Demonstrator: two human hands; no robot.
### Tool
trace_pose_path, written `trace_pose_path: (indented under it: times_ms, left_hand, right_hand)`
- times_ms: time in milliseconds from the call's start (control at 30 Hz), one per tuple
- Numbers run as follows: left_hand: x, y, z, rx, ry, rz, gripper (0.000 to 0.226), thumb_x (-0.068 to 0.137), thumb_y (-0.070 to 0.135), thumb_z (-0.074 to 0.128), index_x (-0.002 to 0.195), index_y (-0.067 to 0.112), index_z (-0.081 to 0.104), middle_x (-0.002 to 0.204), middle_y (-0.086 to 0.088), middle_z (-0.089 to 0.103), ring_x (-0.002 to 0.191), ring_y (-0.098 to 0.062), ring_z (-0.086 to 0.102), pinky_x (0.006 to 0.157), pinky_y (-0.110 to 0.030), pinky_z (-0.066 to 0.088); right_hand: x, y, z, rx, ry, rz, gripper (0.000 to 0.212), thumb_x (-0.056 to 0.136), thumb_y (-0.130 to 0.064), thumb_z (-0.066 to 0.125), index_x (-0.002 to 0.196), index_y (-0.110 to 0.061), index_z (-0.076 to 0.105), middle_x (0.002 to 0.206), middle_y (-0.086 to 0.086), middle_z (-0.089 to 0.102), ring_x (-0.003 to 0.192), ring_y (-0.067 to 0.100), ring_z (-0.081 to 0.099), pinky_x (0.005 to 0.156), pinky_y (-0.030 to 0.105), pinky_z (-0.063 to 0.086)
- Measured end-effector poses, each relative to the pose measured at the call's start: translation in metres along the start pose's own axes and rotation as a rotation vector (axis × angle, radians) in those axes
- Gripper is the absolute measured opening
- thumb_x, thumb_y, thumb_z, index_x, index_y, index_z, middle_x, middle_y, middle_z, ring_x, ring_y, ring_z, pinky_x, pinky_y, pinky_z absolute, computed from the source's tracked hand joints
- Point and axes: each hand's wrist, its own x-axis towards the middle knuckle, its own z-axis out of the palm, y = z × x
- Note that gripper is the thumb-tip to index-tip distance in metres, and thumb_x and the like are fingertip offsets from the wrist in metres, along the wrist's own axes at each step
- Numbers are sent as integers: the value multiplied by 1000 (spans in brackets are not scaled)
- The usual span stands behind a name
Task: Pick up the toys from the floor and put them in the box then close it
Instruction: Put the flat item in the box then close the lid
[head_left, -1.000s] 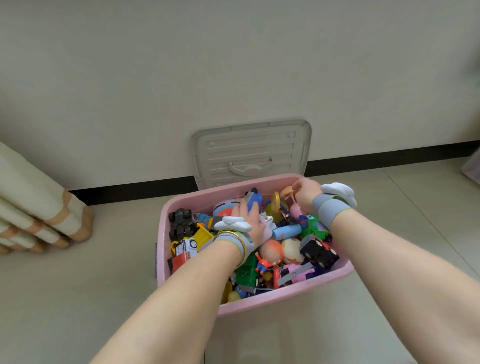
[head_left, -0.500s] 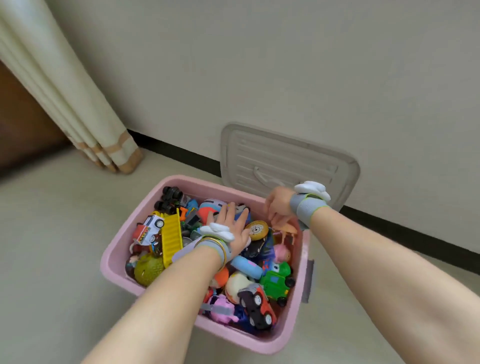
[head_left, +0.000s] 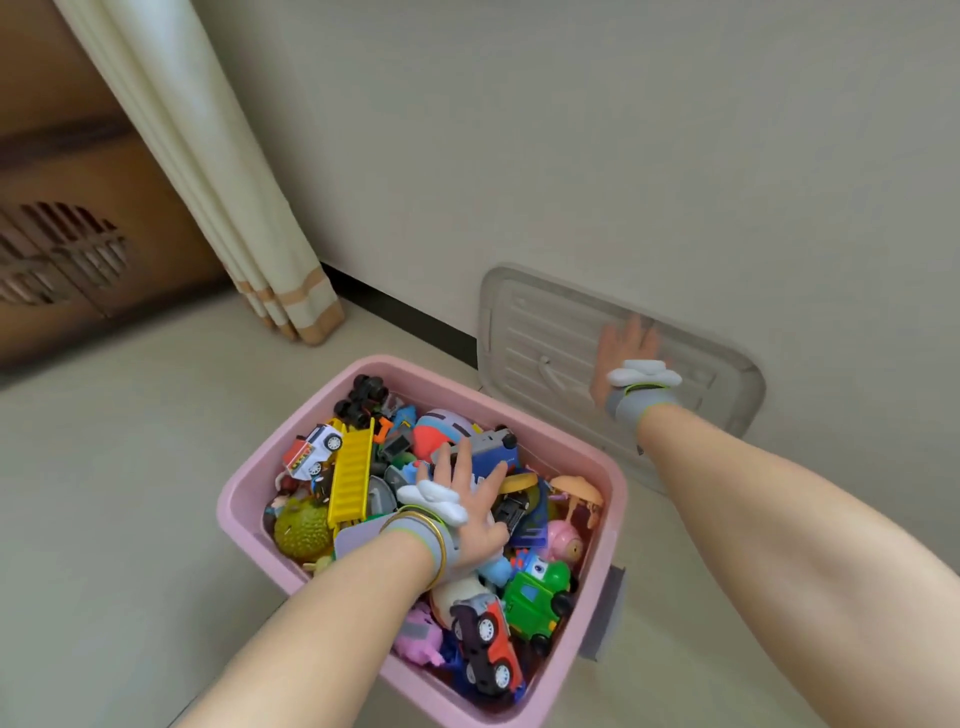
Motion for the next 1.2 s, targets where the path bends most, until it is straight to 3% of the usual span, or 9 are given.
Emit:
trace_pose_path:
  times_ms: [167, 300, 433, 600, 700, 900, 1000, 1067, 1200]
  left_hand:
    - [5, -6, 7, 51, 35, 16, 80, 74, 50, 25, 151, 40, 3, 161, -13, -9, 147, -39, -5, 118, -55, 2]
    - [8, -9, 7, 38, 45, 53, 82, 71, 50, 22, 151, 40, 5, 161, -14, -5, 147, -39, -2, 118, -52, 1]
    - [9, -14, 5, 63, 47, 103, 80, 75, 50, 23, 151, 37, 6, 160, -17, -4, 146, -40, 0, 118, -52, 2]
    - [11, -24, 11, 46, 85, 156, 74, 82, 50, 30, 152, 34, 8, 159, -19, -1, 145, -42, 2, 117, -55, 5]
    - [6, -24, 9, 3, 87, 195, 74, 88, 50, 38, 152, 31, 8, 160, -18, -3, 146, -42, -1, 118, -54, 3]
    - [-3, -51, 6, -113, 125, 309, 84, 88, 58, 44, 153, 20, 8, 161, -12, 0, 148, -33, 1, 119, -49, 5]
    - [-14, -70, -2, -110, 227, 421, 89, 74, 67, 26, 144, 12, 37, 152, -15, 33, 141, -34, 32, 112, -54, 27]
    - [-19, -89, 4, -142, 275, 468, 81, 66, 64, 29, 116, 12, 64, 126, -13, 61, 114, -34, 60, 91, -45, 51]
    - [-21, -120, 28, -8, 293, 641, 68, 71, 55, 54, 125, 15, 56, 127, -9, 55, 111, -31, 56, 83, -38, 52]
  right_hand:
    - [13, 5, 5, -28, 268, 32, 56, 91, -8, 40, 144, -12, 23, 150, 17, 22, 126, 36, 36, 92, 44, 39]
    - [20, 7, -5, -65, 312, 91, 44, 92, -4, 36, 136, 1, 35, 135, 24, 39, 121, 36, 41, 93, 42, 37]
    - [20, 3, -18, -210, 247, 40, 30, 93, -10, 41, 120, -5, 52, 124, 17, 48, 118, 31, 41, 92, 36, 35]
    - [-4, -36, -22, -61, -26, -115, 28, 93, -19, 48, 119, -10, 46, 121, 17, 53, 106, 37, 57, 76, 35, 39]
    - [-27, -61, -33, 7, 71, -200, 9, 90, -9, 43, 97, -14, 38, 102, 15, 54, 80, 32, 50, 66, 33, 36]
    - [-74, -120, -56, -124, 322, -287, 23, 84, -3, 50, 95, -16, 34, 94, 11, 49, 82, 30, 44, 59, 33, 29]
    - [-98, -144, -58, -179, 355, -308, 23, 85, -2, 49, 106, -11, 42, 101, 12, 51, 96, 33, 49, 63, 35, 30]
    - [-112, -155, -61, -178, 356, -302, 23, 86, -2, 48, 106, -10, 43, 102, 13, 51, 97, 33, 49, 64, 36, 32]
    - [-142, -167, -58, -158, 303, -261, 21, 86, -5, 47, 106, -9, 43, 101, 13, 50, 97, 32, 48, 64, 36, 33]
